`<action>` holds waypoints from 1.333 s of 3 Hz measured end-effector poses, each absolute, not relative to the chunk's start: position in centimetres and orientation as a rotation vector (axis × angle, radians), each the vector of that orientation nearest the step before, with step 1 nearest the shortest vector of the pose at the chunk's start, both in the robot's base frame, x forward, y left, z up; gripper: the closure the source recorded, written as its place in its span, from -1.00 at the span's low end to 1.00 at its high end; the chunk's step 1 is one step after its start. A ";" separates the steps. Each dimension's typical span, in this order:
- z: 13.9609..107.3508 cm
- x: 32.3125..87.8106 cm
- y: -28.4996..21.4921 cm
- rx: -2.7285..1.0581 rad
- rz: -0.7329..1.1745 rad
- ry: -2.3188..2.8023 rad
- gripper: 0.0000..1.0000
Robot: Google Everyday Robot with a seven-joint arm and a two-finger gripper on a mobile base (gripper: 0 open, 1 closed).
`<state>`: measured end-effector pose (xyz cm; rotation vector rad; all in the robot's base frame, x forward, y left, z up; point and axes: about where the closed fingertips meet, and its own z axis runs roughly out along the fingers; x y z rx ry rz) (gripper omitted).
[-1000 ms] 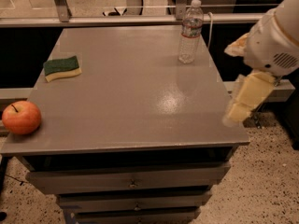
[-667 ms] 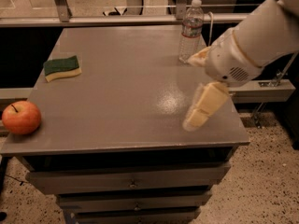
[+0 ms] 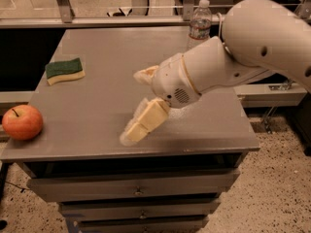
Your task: Pick apple
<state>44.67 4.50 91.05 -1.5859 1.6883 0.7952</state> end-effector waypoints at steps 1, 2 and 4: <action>92.2 44.0 6.2 -1.567 0.845 1.656 -1.00; 92.4 44.0 6.5 -1.584 0.838 1.643 -1.00; 89.4 46.7 15.4 -1.626 0.955 1.424 -1.00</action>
Offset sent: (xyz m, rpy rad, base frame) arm -0.0066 0.0192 0.0130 0.0560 0.0132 0.0168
